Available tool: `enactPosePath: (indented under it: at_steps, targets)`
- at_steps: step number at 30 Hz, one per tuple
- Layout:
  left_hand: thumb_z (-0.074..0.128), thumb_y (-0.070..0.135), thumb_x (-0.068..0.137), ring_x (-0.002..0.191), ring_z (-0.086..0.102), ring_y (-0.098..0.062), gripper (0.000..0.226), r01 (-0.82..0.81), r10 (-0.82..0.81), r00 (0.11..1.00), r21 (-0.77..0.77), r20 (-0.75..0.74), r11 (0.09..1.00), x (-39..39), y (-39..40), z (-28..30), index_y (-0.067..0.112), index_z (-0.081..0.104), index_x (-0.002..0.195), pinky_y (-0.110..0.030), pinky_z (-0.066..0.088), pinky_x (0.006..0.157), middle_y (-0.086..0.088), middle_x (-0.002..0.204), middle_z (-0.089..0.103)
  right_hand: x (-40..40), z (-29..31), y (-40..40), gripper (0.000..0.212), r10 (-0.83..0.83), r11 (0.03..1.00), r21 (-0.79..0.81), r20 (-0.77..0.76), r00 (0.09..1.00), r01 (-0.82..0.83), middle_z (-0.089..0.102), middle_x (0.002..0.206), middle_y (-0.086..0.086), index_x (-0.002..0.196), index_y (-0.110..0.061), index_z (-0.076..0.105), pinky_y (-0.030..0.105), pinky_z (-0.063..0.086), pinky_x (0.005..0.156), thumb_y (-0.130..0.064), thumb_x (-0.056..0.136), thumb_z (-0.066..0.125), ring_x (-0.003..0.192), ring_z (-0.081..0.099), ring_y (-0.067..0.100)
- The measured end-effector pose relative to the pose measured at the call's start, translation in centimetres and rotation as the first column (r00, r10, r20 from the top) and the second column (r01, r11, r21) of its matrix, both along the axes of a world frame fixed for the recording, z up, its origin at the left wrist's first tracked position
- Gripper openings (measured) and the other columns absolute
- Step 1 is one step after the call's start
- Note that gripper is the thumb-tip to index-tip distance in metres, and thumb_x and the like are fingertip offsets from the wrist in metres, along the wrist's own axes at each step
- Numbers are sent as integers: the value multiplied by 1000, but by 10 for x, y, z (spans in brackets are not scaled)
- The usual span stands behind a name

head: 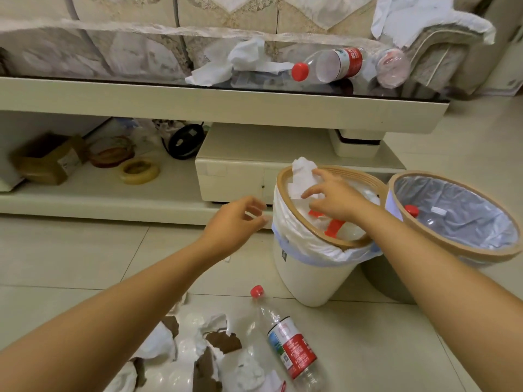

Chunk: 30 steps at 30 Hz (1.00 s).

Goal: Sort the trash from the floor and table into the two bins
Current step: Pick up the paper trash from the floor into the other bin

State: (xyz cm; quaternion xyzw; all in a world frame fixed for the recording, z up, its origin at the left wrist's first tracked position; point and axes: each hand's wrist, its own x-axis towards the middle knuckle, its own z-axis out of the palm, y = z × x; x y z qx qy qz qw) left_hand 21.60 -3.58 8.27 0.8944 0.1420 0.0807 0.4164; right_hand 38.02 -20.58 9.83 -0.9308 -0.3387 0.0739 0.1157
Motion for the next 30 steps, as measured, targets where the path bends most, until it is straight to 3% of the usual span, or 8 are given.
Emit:
enactPosePath:
  at_steps: [3, 7, 10, 15, 18, 21, 26, 30]
  targets:
    - [60, 35, 91, 95, 61, -6, 30, -10, 10, 1000, -7, 0, 1000, -10, 12, -8, 24, 59, 118, -32, 54, 84, 9, 111, 63, 12, -12, 14, 35, -34, 969, -247, -33, 999, 24, 39, 148, -3, 120, -26, 60, 45, 39, 102, -38, 90, 48, 132, 37, 26]
    - [60, 34, 90, 100, 60, -8, 32, -15, 14, 1000, -34, -25, 999, -26, 26, -21, 22, 59, 120, -35, 55, 85, 7, 113, 63, 0, -19, 20, 25, -181, 967, -239, -385, 905, 92, 64, 100, 9, 99, -10, 64, 32, 50, 63, -29, 93, 50, 77, 61, 24]
    - [59, 33, 91, 100, 59, -7, 32, -4, 2, 999, -34, -51, 999, -38, 34, -30, 21, 58, 121, -30, 53, 84, 7, 113, 63, -9, -18, 17, 38, -155, 966, -256, -478, 864, 32, 50, 128, 8, 126, -8, 55, 37, 49, 79, -26, 93, 53, 98, 56, 26]
    - [58, 35, 91, 97, 60, -7, 30, 10, -15, 996, -53, -92, 999, -59, 38, -50, 24, 58, 120, -30, 52, 86, 9, 111, 62, -26, -5, 16, 20, -132, 990, 14, -279, 951, 141, 67, 89, 7, 86, -19, 70, 34, 54, 58, -29, 91, 53, 77, 63, 25]
    - [59, 34, 91, 98, 60, -9, 31, 28, -34, 993, -54, -117, 998, -66, 35, -61, 22, 59, 119, -31, 52, 89, 6, 113, 63, -52, 9, 19, 22, -102, 947, 296, -82, 991, 122, 65, 76, 5, 76, -20, 68, 40, 57, 61, -33, 87, 54, 73, 62, 25]
    - [60, 33, 91, 98, 59, -10, 31, 25, -34, 991, -72, -128, 997, -72, 30, -69, 20, 60, 119, -30, 51, 89, 5, 112, 63, -84, 13, 25, 22, -63, 890, 453, 38, 997, 39, 66, 75, -3, 77, -22, 69, 41, 52, 72, -34, 85, 52, 77, 61, 20]
    - [60, 34, 91, 97, 60, -9, 31, 43, -56, 987, -83, -153, 996, -79, 23, -81, 21, 60, 119, -28, 51, 86, 6, 112, 63, -105, -9, 31, 19, -71, 958, 280, 20, 997, 63, 70, 93, -6, 92, -26, 74, 29, 43, 70, -30, 83, 57, 89, 61, 14]
    - [60, 35, 91, 95, 59, -8, 31, 31, -45, 987, -92, -155, 995, -83, 26, -84, 21, 60, 119, -25, 50, 83, 9, 110, 62, -97, -13, 31, 36, -179, 918, 365, 42, 983, 152, 68, 114, 1, 119, -22, 65, 28, 40, 74, -31, 85, 58, 102, 60, 19]
